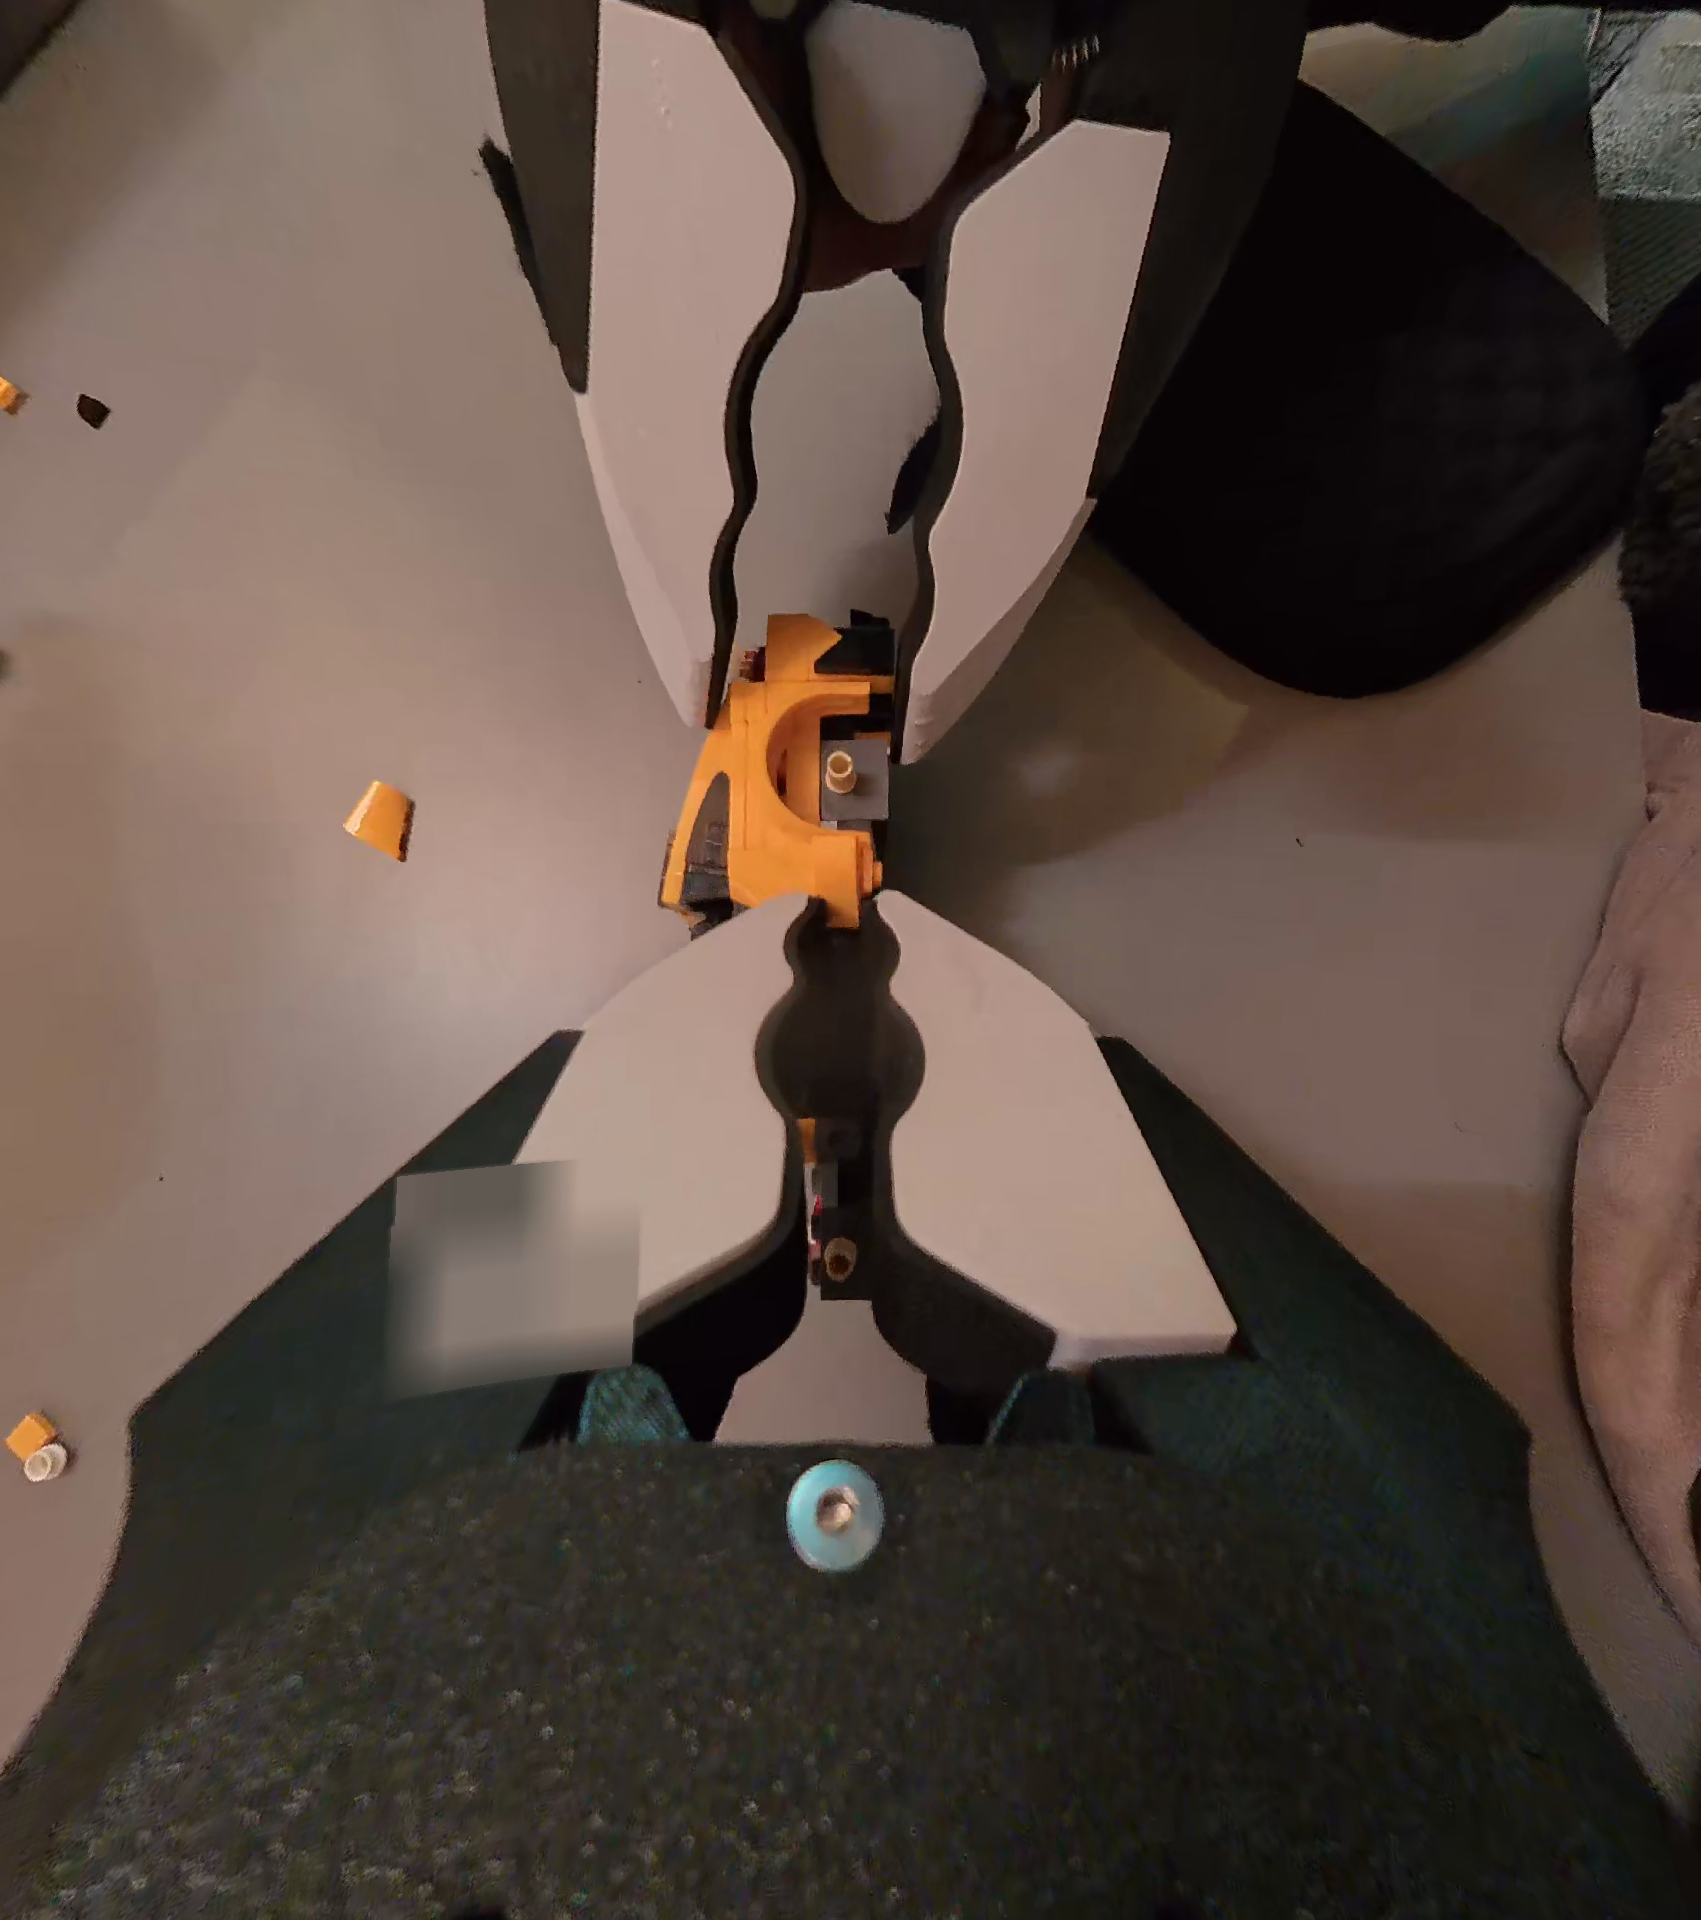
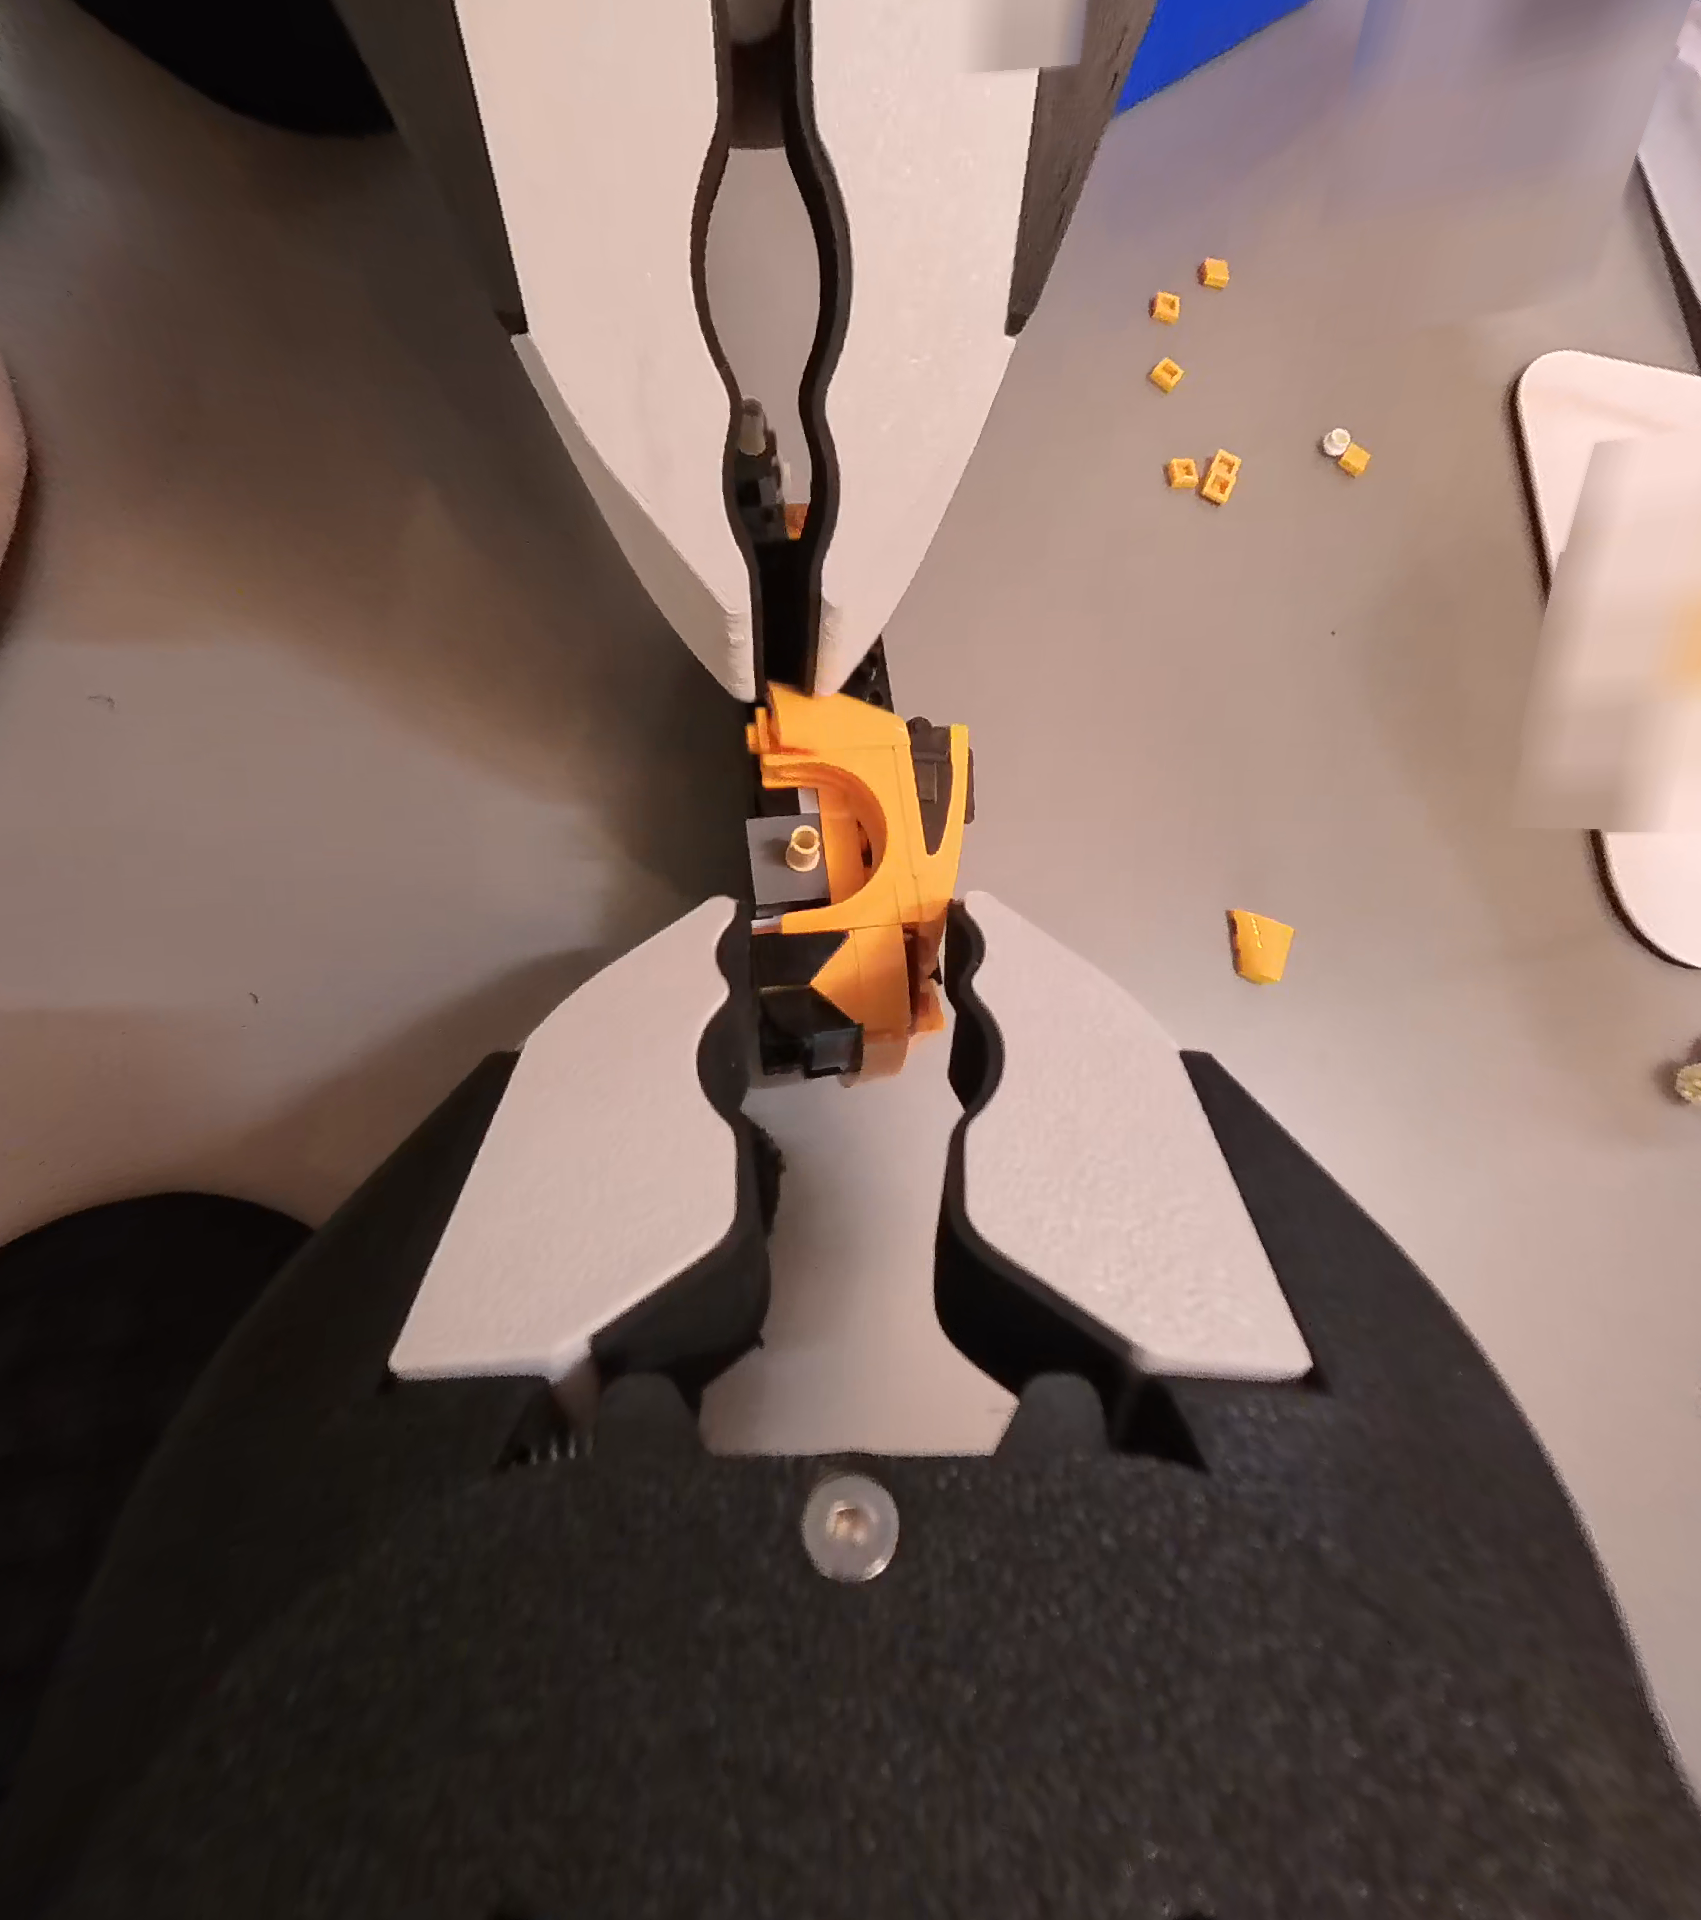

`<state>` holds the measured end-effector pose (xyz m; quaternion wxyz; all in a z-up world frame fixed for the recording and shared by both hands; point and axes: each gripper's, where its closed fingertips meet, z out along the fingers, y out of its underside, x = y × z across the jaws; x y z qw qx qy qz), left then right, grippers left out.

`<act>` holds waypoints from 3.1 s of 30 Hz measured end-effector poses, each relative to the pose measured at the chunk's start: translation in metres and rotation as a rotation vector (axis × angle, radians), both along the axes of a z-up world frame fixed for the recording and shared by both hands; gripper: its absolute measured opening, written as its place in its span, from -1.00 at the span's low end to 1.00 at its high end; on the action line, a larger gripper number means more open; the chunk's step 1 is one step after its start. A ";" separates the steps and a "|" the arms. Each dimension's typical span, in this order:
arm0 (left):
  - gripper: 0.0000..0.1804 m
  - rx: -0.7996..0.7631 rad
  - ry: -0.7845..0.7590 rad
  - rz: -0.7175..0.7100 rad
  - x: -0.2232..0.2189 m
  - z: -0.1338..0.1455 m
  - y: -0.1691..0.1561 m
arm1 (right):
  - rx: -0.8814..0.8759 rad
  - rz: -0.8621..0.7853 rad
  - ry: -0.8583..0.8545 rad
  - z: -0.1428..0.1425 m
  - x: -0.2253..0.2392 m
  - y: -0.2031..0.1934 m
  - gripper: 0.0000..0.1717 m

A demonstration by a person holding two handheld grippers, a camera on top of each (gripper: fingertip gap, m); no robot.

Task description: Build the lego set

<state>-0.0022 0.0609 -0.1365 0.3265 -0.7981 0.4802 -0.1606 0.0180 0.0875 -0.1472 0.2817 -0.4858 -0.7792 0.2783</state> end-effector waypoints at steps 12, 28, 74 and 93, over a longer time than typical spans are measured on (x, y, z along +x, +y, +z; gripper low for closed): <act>-0.90 0.033 0.025 0.012 0.000 -0.001 0.002 | -0.001 -0.016 0.037 0.002 -0.002 0.001 -0.59; -1.00 0.030 0.081 -0.005 0.001 -0.003 0.004 | -0.006 -0.022 0.059 0.003 -0.002 0.001 -0.60; -0.96 0.014 0.081 -0.003 -0.004 -0.002 0.003 | 0.125 0.104 0.016 0.023 -0.023 -0.026 -0.87; -0.94 0.002 0.058 0.018 -0.011 0.001 0.004 | 0.167 0.086 0.000 0.012 -0.025 -0.024 -0.83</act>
